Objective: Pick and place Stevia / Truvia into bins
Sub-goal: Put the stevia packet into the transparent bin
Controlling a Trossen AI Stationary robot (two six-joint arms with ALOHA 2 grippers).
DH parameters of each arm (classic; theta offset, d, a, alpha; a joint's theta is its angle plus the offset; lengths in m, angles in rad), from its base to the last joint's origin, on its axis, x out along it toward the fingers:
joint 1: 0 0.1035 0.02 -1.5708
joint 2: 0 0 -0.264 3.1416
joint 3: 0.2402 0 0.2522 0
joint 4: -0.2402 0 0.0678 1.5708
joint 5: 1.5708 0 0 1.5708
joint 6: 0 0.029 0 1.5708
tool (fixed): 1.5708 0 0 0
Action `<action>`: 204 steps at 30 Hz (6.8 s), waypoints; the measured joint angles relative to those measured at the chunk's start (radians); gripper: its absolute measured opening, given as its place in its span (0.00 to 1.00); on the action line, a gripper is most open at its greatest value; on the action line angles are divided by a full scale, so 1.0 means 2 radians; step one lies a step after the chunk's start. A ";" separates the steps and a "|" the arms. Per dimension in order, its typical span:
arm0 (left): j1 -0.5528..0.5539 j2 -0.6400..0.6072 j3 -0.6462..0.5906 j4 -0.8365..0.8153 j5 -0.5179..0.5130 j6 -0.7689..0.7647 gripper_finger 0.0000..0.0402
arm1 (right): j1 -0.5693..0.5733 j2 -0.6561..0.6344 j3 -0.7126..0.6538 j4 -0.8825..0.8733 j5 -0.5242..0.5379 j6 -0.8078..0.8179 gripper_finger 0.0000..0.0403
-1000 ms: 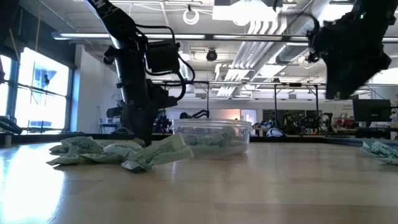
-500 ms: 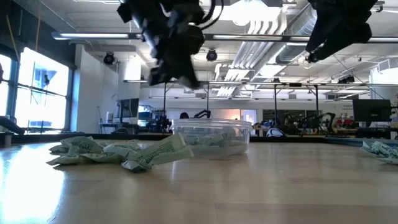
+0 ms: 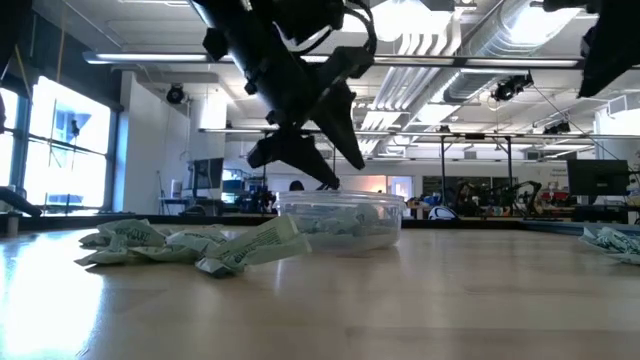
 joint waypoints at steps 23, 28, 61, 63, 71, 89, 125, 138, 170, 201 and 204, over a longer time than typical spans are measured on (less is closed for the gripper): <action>0.202 -0.024 0.101 -0.321 0.008 0.431 0.48 | -0.095 0.000 -0.001 0.002 0.017 0.019 0.64; 0.202 -0.020 0.052 -0.256 0.010 0.650 0.48 | -0.116 0.000 -0.001 0.012 0.015 0.043 0.64; 0.207 0.044 -0.015 -0.142 0.028 0.717 0.26 | -0.215 0.001 -0.001 0.062 0.067 0.012 0.64; 0.206 0.043 -0.015 -0.144 0.028 0.704 0.18 | -0.215 0.001 -0.001 0.062 0.061 0.004 0.64; 0.189 0.011 -0.016 -0.179 0.003 0.547 0.11 | -0.215 0.001 -0.001 0.051 0.038 -0.041 0.64; 0.014 -0.038 0.011 -0.030 0.028 0.169 0.08 | -0.090 0.001 -0.089 0.042 -0.006 -0.021 0.64; 0.173 0.055 0.073 -0.261 -0.025 0.619 0.52 | -0.051 0.000 -0.123 0.116 0.036 0.064 0.64; 0.174 0.090 0.073 -0.272 -0.022 0.684 0.56 | -0.132 0.000 -0.123 0.126 0.038 0.048 0.64; 0.108 0.038 0.157 -0.388 -0.059 0.393 0.07 | 0.052 -0.001 -0.094 0.058 0.083 0.040 0.64; -0.013 0.114 0.187 -0.270 0.036 0.141 0.33 | 0.004 0.031 -0.148 0.103 -0.019 0.071 0.64; -0.013 0.106 0.187 -0.273 0.039 0.141 0.44 | -0.024 0.054 -0.148 0.115 -0.041 0.056 0.64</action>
